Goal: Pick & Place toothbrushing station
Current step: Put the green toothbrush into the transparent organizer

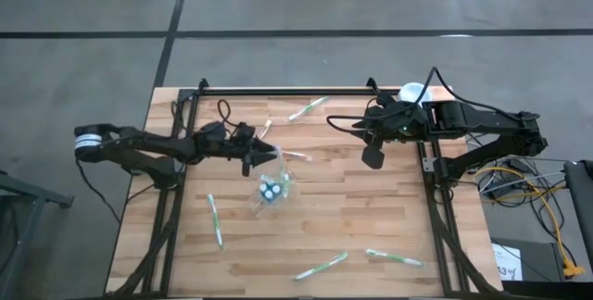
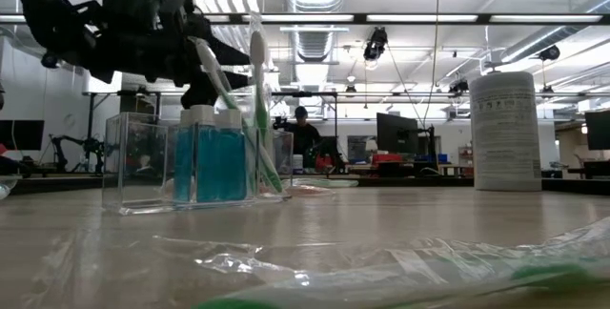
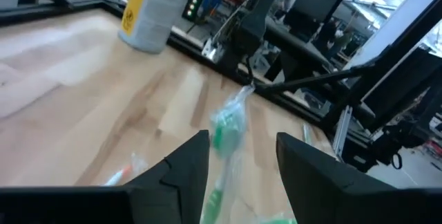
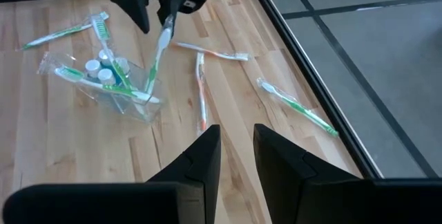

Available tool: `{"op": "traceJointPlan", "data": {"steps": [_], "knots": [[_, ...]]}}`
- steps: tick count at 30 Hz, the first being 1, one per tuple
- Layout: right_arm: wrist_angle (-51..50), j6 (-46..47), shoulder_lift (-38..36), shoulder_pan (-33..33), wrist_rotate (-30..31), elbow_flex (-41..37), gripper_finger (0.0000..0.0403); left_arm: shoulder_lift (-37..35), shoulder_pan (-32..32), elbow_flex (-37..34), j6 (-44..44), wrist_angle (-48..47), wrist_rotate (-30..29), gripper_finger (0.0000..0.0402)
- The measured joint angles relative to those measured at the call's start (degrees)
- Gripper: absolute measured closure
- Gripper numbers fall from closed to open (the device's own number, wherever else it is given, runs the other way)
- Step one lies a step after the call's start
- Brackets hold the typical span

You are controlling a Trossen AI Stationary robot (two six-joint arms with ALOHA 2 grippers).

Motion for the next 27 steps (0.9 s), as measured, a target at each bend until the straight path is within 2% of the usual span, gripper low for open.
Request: {"op": "traceJointPlan", "data": {"steps": [8, 14, 20, 24, 27], "knots": [[0.01, -0.02, 0.0, 0.0, 0.0, 0.0, 0.0321, -0.09, -0.3, -0.01, -0.28, -6.48, 0.57, 0.0229], [0.0, 0.0, 0.0, 0.04, -0.02, 0.0, 0.0321, -0.73, -0.67, -0.02, -1.55, -6.75, 0.81, 0.0229], [0.02, -0.01, 0.0, 0.04, 0.0, 0.0, 0.0321, -5.84, 0.71, -0.02, -0.98, -8.49, -1.35, 0.0229], [0.0, 0.0, 0.0, 0.03, 0.0, 0.0, 0.0321, -11.03, 2.17, 0.07, -5.26, -14.86, -5.18, 0.0229], [0.02, 0.0, 0.0, 0.02, 0.0, 0.0, 0.0321, -15.6, 2.72, 0.07, -6.2, -19.13, -5.89, 0.0229]]}}
